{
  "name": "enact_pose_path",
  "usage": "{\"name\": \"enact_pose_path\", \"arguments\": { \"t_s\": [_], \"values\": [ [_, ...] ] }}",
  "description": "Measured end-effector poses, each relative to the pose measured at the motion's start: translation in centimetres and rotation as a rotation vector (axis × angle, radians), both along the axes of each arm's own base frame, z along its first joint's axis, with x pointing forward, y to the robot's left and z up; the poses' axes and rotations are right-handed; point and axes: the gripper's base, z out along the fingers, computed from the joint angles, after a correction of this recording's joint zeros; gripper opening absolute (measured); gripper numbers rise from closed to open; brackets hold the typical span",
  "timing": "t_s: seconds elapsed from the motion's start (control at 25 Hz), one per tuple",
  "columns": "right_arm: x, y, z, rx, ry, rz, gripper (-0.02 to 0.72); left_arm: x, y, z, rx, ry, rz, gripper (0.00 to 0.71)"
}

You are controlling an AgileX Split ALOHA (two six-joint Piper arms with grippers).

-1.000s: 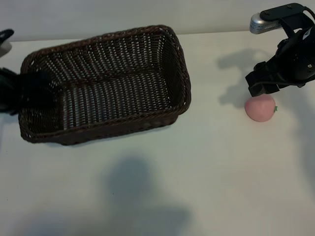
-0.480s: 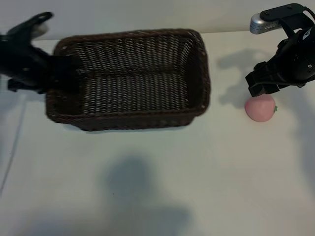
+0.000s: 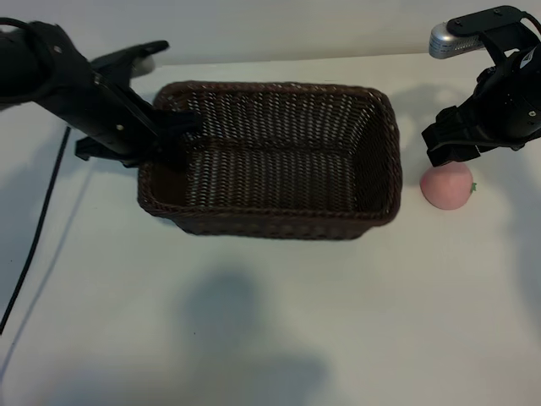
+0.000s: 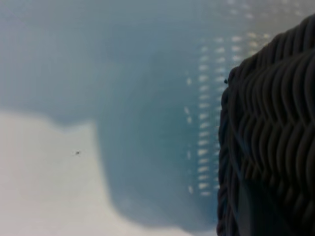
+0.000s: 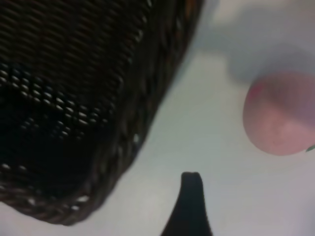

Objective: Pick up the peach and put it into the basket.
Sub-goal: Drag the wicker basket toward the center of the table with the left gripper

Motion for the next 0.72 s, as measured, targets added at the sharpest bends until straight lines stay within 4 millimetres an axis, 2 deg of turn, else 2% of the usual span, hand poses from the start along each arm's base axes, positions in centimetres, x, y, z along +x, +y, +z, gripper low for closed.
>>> {"name": "enact_pose_path", "arguments": {
  "t_s": [0.28, 0.6, 0.72],
  "values": [
    [0.0, 0.0, 0.0, 0.000, 0.000, 0.000, 0.581, 0.2, -0.4, -1.3, 0.006, 0.021, -0.001, 0.160],
    [0.0, 0.0, 0.0, 0.000, 0.000, 0.000, 0.581, 0.4, -0.4, -1.4, 0.007, 0.006, 0.004, 0.161],
    [0.0, 0.0, 0.0, 0.000, 0.000, 0.000, 0.581, 0.4, -0.4, -1.3, 0.003, 0.009, 0.006, 0.211]
  ]
}}
